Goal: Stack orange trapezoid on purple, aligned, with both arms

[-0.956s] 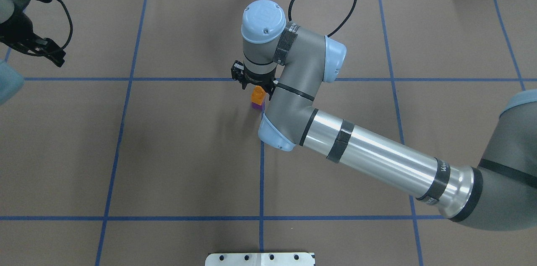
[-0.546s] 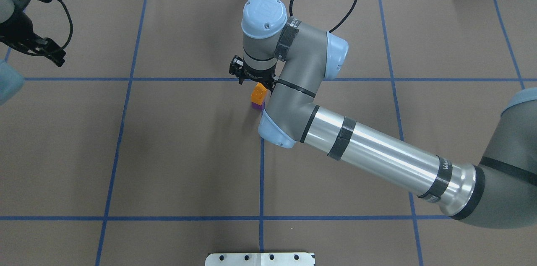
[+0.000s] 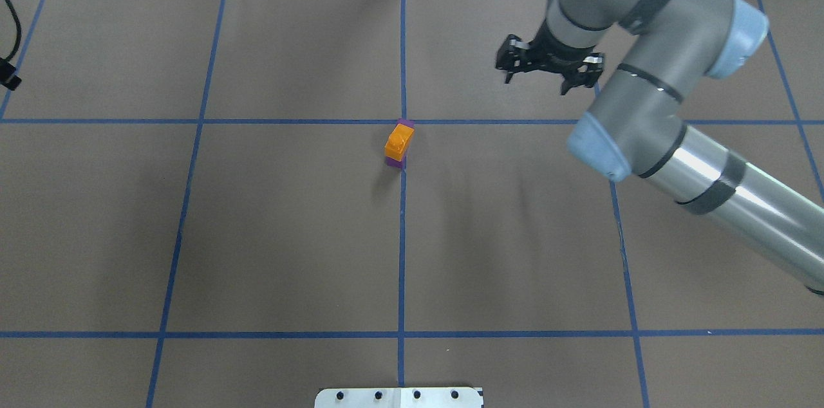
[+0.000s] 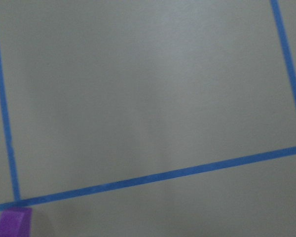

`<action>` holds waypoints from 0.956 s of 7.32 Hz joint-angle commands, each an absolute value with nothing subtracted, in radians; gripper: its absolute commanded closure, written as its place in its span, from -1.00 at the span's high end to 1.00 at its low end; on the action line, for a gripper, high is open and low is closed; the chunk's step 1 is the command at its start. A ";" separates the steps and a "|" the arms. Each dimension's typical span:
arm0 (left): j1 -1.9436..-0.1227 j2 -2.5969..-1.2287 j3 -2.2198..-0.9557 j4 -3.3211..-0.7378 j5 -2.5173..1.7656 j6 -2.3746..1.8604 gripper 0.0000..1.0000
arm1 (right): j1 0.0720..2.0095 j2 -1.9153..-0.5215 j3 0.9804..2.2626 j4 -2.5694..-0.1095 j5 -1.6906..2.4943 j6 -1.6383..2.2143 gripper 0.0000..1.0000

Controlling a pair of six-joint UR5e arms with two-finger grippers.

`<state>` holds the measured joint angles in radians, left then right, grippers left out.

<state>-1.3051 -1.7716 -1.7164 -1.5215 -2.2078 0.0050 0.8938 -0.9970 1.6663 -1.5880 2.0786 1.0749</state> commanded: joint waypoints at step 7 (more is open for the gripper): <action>-1.585 -1.663 -1.529 -1.584 -2.312 0.172 1.00 | 1.397 -1.584 1.678 -1.510 2.227 0.046 1.00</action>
<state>-1.5837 -1.6641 -1.5313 -1.5717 -2.3182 0.1703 1.3835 -1.5297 1.6864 -1.5466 2.2278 0.0662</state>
